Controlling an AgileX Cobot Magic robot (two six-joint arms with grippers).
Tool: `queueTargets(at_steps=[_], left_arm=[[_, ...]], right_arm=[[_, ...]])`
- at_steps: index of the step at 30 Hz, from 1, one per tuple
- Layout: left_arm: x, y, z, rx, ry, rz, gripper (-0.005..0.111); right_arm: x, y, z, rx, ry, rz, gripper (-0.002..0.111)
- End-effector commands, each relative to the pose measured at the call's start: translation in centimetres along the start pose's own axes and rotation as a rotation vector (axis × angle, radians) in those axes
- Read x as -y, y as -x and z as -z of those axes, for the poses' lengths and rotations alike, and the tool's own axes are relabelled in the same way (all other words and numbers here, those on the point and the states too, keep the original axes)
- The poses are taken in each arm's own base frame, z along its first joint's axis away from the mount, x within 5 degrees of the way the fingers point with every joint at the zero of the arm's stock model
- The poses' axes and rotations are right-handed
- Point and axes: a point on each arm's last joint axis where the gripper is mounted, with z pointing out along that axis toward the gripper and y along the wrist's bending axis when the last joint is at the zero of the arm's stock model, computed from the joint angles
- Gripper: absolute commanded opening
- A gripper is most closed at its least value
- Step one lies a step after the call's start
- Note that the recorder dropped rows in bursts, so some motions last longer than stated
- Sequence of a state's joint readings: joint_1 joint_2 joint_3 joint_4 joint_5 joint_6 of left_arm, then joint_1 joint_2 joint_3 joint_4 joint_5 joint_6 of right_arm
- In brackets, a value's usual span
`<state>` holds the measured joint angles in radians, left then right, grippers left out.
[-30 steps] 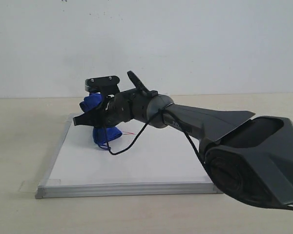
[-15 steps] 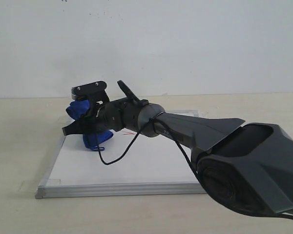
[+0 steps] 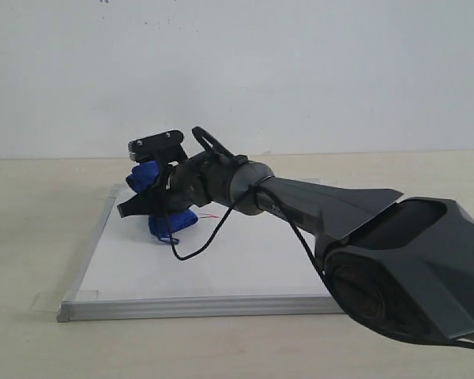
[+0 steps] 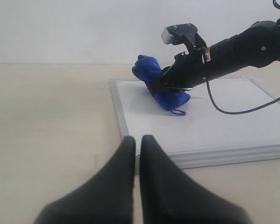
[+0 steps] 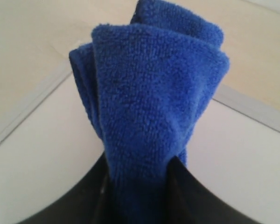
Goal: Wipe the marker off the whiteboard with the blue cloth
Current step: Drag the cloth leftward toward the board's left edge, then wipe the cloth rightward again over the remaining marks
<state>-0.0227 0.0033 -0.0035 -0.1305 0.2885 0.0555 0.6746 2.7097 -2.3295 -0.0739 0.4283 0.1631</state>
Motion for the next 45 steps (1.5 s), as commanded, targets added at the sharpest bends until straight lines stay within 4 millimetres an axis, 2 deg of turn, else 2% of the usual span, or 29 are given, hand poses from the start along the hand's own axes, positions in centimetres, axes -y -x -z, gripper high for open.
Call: queueTargets(at_steps=[1,6,14,24,45], left_arm=[[0.0,-0.1,0.0,0.003,0.001,-0.005,0.004],[0.0,-0.1,0.0,0.003,0.001,-0.005,0.004],[0.0,-0.1,0.0,0.003,0.001,-0.005,0.004],[0.0,-0.1,0.0,0.003,0.001,-0.005,0.004],[0.0,-0.1,0.0,0.003,0.001,-0.005,0.004]], right_arm=[[4.0,-3.9,-1.2,-0.255,-0.131,0.012,0.000],[3.8,-3.7,-1.2,-0.225,-0.134,0.003,0.000],[1.3,-3.5,-1.3,-0.194,-0.082,0.051,0.000],[3.5,-4.9,-0.4,-0.407,-0.297,0.286,0.000],[5.5,-5.8,1.3,-0.630,-0.494,0.429,0.000]])
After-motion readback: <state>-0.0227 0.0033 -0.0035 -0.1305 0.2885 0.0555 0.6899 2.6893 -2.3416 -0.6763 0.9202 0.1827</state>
